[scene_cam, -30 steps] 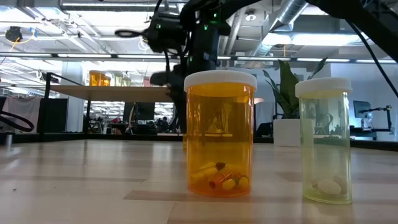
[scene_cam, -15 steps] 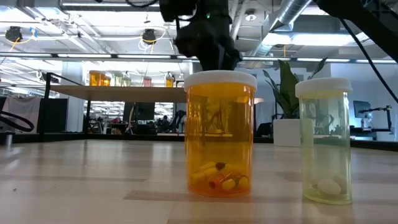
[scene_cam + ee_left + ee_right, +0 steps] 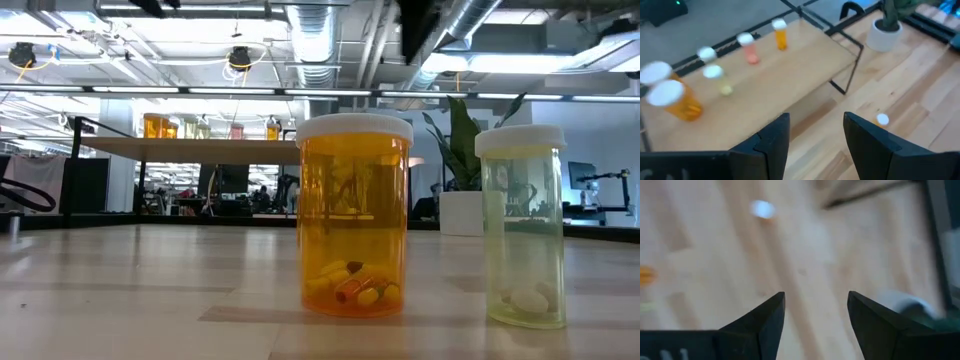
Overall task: Pick and place medicine bottles onto shelf by color
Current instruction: Put the right pink pill bottle on the shelf aligned with the other pink pill bottle
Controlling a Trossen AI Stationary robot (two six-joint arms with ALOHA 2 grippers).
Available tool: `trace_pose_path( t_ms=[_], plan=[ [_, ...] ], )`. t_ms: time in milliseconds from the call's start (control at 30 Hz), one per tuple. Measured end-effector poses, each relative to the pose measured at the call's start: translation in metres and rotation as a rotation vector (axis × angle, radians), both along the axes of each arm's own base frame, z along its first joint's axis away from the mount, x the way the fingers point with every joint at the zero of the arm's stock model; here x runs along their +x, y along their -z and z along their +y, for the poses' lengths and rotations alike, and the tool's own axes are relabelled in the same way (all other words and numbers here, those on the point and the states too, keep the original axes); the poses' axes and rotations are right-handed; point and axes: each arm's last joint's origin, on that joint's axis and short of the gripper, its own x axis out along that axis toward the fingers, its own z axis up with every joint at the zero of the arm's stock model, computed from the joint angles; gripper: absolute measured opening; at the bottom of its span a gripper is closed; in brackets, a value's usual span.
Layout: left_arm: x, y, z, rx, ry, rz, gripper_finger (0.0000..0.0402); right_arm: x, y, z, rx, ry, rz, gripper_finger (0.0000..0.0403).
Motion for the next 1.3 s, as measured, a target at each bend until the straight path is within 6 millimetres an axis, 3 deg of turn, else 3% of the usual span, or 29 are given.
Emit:
trace_pose_path(
  t_ms=[133,267,400,533,733,1000,1200,1300],
  plan=[
    [0.014,0.036,-0.010,-0.014,0.008,-0.017,0.0174,-0.052,0.010,-0.002,-0.096,0.121,-0.001,0.0238],
    [0.033,0.068,-0.022,-0.018,0.049,-0.138,0.0174,-0.109,0.034,0.001,-0.059,0.252,-0.057,0.0238],
    [0.051,0.083,-0.035,-0.013,0.115,-0.317,0.0174,-0.157,0.057,0.012,-0.002,0.343,-0.162,0.0238],
    [0.068,0.093,-0.049,-0.033,0.191,-0.452,0.0174,-0.190,0.072,0.023,0.060,0.362,-0.296,0.0238],
    [0.109,0.109,-0.077,-0.199,0.356,-0.574,0.0174,-0.221,0.082,0.035,0.147,0.250,-0.470,0.0238],
    [0.165,0.134,-0.114,-0.445,0.498,-0.507,0.0174,-0.243,0.086,0.040,0.209,0.145,-0.552,0.0238],
    [0.195,0.129,-0.130,-0.472,0.515,-0.530,0.0174,-0.247,0.085,0.044,0.275,0.085,-0.536,0.0238],
    [0.198,0.121,-0.135,-0.471,0.522,-0.507,0.0174,-0.247,0.086,0.048,0.337,0.044,-0.505,0.0238]
  ],
)
